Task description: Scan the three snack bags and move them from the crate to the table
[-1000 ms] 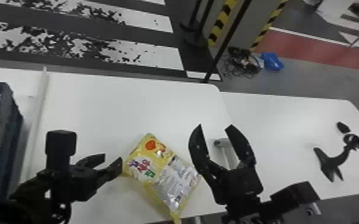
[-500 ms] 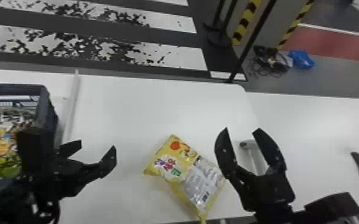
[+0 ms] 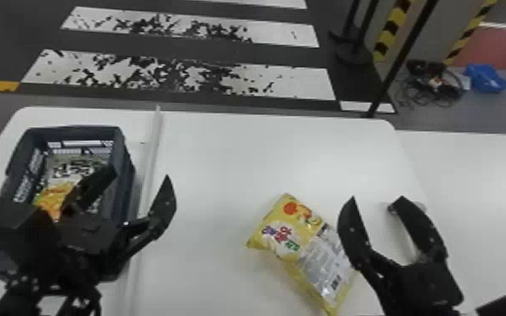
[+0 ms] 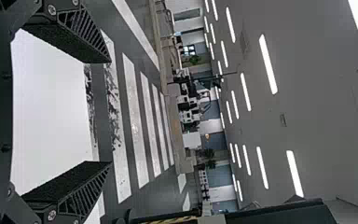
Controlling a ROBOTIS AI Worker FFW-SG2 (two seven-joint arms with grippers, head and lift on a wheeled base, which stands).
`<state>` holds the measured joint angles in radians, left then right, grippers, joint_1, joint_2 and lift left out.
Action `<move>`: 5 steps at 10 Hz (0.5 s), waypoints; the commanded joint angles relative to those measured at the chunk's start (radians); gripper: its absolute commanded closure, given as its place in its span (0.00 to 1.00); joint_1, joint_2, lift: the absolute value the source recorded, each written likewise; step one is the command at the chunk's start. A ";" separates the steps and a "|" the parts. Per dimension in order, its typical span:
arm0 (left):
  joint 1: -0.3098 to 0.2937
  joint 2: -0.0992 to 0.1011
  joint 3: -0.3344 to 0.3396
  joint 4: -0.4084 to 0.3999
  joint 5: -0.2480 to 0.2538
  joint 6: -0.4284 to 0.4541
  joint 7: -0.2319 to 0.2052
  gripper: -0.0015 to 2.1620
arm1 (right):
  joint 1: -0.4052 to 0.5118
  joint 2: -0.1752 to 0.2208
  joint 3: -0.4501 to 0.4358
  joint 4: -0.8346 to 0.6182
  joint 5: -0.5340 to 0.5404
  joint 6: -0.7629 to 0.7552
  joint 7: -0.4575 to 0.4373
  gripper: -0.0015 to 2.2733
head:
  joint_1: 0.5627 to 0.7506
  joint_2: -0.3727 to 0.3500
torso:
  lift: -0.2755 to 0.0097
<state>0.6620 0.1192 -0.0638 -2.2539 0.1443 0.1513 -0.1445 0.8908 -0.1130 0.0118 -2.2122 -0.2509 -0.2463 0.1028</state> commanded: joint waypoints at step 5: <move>0.122 -0.004 0.025 -0.001 -0.020 -0.222 0.026 0.02 | -0.033 -0.039 0.128 0.020 -0.002 0.347 0.095 0.90 | 0.70 0.57 | 0.75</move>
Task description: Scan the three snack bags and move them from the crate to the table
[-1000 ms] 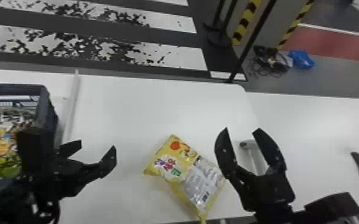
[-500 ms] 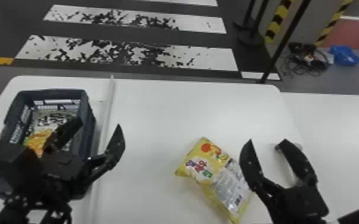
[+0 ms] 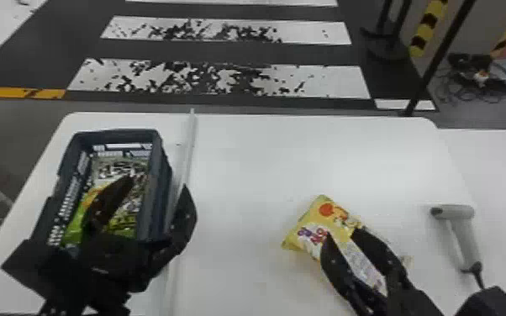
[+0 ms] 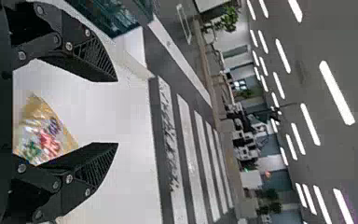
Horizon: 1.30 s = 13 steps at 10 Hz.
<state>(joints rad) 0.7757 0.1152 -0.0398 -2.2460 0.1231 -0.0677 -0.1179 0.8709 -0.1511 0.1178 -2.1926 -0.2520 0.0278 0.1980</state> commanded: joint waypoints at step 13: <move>0.019 0.041 0.020 -0.012 0.046 -0.007 -0.025 0.02 | -0.498 0.090 0.109 0.369 0.120 0.616 -0.196 0.99 | 0.70 0.75 | 0.75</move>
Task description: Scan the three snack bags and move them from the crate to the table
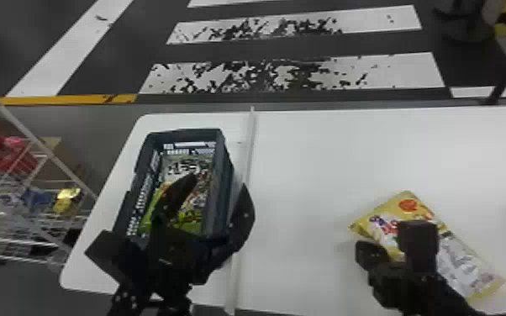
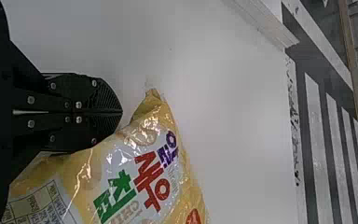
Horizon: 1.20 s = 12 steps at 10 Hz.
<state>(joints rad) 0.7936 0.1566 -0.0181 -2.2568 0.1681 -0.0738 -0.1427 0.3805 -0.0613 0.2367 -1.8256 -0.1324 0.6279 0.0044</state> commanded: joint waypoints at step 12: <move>0.007 0.007 -0.063 -0.007 -0.013 -0.043 -0.002 0.02 | -0.169 0.026 0.049 -0.080 -0.041 0.326 -0.228 0.99 | 0.70 0.66 | 0.75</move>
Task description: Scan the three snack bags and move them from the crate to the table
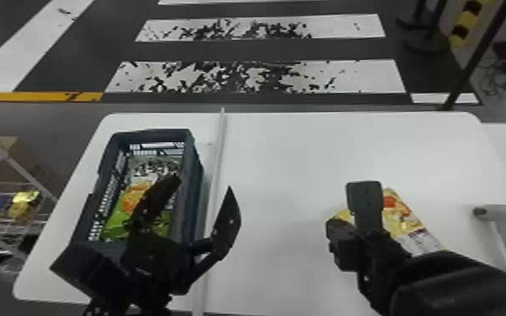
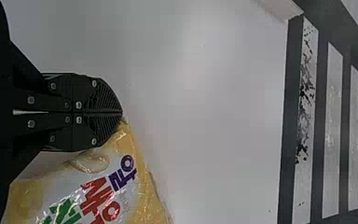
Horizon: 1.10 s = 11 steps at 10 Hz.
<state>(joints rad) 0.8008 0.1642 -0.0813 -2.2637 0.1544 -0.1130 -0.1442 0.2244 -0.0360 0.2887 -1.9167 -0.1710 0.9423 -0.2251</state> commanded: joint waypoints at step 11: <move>-0.068 -0.003 -0.002 0.052 0.014 0.036 0.000 0.02 | -0.059 -0.007 -0.088 0.008 -0.082 0.048 -0.033 0.98 | 0.70 0.54 | 0.75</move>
<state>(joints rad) 0.7365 0.1610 -0.0828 -2.2169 0.1675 -0.0759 -0.1442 0.1319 -0.0420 0.2009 -1.8648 -0.2462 1.0008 -0.2572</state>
